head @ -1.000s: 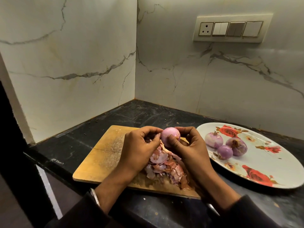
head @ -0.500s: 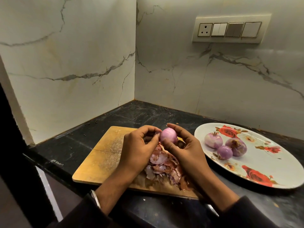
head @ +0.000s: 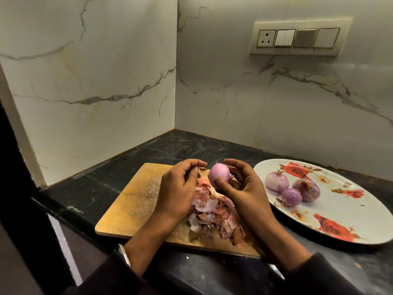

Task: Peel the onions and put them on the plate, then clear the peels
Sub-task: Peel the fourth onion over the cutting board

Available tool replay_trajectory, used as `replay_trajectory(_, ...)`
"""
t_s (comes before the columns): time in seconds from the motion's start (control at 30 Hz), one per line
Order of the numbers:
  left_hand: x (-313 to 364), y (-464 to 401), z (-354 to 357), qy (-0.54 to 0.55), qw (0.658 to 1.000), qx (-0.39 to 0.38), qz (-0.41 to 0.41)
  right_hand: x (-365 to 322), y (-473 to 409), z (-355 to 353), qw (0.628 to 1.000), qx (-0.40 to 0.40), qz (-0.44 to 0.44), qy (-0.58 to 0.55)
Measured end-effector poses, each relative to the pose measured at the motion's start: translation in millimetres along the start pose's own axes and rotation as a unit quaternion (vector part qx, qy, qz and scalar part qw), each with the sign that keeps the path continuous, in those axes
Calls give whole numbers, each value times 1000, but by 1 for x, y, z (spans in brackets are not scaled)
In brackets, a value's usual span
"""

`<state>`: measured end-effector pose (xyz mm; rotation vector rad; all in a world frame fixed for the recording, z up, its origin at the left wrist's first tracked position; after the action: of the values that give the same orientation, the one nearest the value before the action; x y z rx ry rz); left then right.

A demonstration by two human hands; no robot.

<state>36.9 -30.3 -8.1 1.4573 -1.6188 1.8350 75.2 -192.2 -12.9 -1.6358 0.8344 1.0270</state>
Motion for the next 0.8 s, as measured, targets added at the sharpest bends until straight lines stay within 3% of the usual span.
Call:
replay_trajectory(0.2, -1, 0, 6, -68, 996, -33, 42, 0, -2, -3, 998, 16, -26, 58)
replay_trajectory(0.3, 4, 0, 2, -28, 998, -9, 57, -1, -2, -6, 996, 13, -31, 78)
replay_trajectory(0.43, 12, 4, 4, 29, 996, -48, 71, -2, -1, -6, 980, 26, -71, 183)
replay_trajectory(0.8, 8, 5, 4, 28, 996, -57, 59, -13, 3, -7, 929, 50, -164, 328)
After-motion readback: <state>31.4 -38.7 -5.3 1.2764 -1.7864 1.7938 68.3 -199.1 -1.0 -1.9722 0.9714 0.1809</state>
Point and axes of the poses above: each hand's wrist, its own y-axis away from the middle knuckle, its own z-axis out of the palm, x = y × z, the point moved 3 cm from there along -y, towards the middle knuckle, and after that the axes turned 10 degrees about y, right-handed, at the moved point
